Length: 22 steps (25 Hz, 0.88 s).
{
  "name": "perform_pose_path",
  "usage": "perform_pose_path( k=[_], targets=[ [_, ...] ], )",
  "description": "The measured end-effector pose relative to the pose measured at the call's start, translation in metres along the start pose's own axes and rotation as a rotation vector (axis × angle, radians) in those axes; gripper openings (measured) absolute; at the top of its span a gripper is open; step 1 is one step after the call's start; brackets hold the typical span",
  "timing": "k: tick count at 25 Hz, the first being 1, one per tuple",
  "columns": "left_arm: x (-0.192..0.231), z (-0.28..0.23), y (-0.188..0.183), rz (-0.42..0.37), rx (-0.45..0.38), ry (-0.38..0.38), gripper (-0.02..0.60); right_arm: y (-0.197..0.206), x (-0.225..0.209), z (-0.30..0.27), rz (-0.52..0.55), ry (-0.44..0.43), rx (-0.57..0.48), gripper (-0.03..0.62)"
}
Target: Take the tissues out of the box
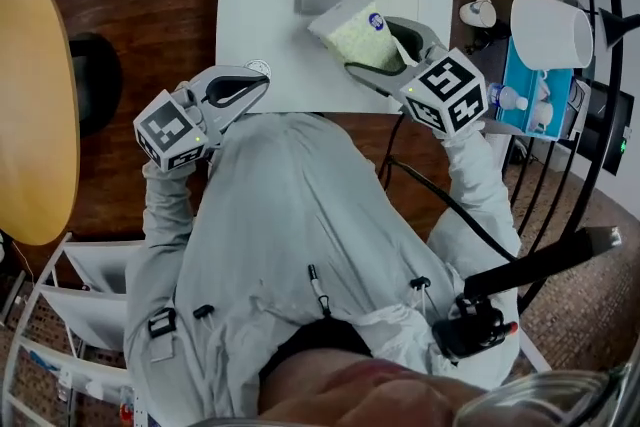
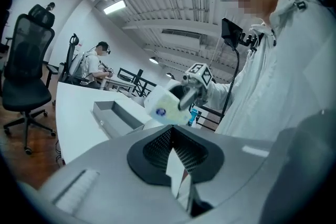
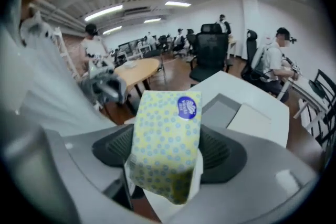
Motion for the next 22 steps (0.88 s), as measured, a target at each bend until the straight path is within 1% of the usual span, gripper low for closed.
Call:
perform_pose_path(
  k=[2, 5, 8, 12, 16, 17, 19, 22],
  targets=[
    [-0.004, -0.004, -0.006, -0.013, 0.017, 0.011, 0.008, 0.039, 0.008, -0.019, 0.054, -0.027, 0.113, 0.388],
    [-0.009, -0.009, -0.012, -0.024, 0.036, 0.026, 0.008, 0.076, 0.002, -0.056, 0.072, -0.042, 0.226, 0.390],
    [-0.011, -0.008, -0.013, -0.028, 0.043, 0.042, 0.008, 0.086, -0.006, -0.089, 0.100, -0.042, 0.275, 0.390],
    [-0.011, -0.007, -0.018, -0.057, 0.054, 0.046, 0.008, 0.091, -0.011, -0.109, 0.113, -0.065, 0.317, 0.403],
    [-0.008, -0.007, -0.021, -0.064, 0.054, 0.033, 0.008, 0.092, -0.015, -0.111, 0.093, -0.084, 0.267, 0.410],
    [-0.008, -0.007, -0.022, -0.063, 0.054, 0.030, 0.008, 0.090, -0.017, -0.107, 0.089, -0.079, 0.243, 0.421],
    [-0.007, -0.007, -0.022, -0.063, 0.052, 0.022, 0.008, 0.078, -0.020, -0.089, 0.091, -0.060, 0.163, 0.422],
    [-0.004, -0.006, -0.021, -0.060, 0.043, 0.013, 0.008, 0.050, -0.015, -0.050, 0.147, -0.056, -0.001, 0.422]
  ],
)
Point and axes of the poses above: the fingertips, and each gripper's own axes: z backward along the fingers, x to its left, y out of its underside, the point moved 7 cm from there along z, backward along the fingers, and after that the axes turned 4 degrees about -y, right-handed, at the moved point
